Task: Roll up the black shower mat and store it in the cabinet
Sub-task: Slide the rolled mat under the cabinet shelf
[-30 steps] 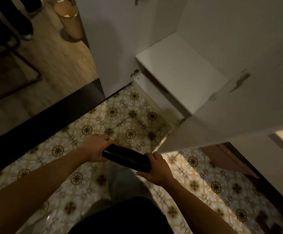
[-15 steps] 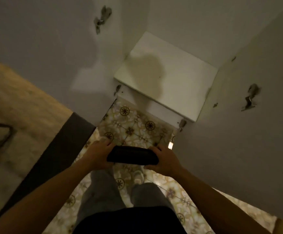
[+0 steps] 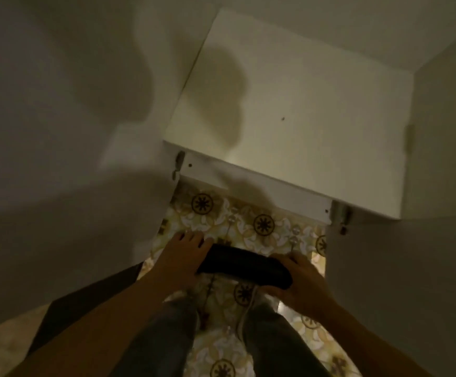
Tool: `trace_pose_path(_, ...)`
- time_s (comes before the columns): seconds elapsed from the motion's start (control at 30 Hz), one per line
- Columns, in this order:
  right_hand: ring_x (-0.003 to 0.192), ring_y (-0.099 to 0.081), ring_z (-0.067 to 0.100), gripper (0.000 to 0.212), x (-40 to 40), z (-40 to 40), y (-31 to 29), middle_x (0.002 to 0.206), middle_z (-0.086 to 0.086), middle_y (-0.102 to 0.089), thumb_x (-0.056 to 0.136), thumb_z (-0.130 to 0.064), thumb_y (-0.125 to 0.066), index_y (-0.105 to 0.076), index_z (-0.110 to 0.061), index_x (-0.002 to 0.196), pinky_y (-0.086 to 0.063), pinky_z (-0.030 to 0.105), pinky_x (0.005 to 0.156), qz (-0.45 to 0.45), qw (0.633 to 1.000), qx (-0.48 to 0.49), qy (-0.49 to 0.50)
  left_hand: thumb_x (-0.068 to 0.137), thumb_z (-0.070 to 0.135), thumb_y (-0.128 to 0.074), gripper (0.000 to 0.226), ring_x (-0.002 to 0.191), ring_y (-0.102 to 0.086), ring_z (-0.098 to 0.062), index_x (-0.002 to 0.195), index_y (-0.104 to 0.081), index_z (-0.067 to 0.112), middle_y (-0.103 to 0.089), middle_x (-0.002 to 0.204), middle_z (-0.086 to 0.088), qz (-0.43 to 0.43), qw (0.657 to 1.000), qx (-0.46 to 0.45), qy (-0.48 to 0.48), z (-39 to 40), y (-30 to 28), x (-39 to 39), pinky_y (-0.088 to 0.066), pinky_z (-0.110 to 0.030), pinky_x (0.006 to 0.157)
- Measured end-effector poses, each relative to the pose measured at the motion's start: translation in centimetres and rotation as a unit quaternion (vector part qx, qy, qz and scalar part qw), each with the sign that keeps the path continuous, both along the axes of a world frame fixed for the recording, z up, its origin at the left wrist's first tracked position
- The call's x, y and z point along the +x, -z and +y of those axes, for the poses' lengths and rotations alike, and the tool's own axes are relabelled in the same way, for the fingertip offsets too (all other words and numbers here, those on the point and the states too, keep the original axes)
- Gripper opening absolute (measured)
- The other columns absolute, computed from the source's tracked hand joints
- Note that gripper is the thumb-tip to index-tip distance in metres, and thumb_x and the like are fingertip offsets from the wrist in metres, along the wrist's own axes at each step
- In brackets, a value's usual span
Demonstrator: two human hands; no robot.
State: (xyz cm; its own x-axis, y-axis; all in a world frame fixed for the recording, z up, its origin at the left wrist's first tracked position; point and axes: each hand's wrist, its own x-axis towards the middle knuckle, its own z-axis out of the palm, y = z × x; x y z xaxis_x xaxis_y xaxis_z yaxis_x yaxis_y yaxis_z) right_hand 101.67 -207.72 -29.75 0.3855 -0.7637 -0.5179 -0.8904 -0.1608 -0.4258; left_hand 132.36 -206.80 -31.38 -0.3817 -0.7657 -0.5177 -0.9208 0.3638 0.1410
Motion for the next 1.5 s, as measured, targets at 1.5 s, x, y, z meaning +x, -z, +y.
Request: trace_pose_path(1.5,0.116,-0.058,0.007,0.085,6.6,-30.6,30.2,0.130,-0.012,-0.063,0.061,-0.101,-0.042,-0.062,-0.046,0.122,-0.044,0.032,0.107,-0.085,0.996,0.015,-0.030,0.070,0.028,-0.073,0.092,0.119,-0.046,-0.029,0.145,-0.021,0.024,-0.038,0.138,-0.008,-0.051,0.982,-0.171,0.063,-28.3,29.5,5.0,-0.044,-0.046,0.091)
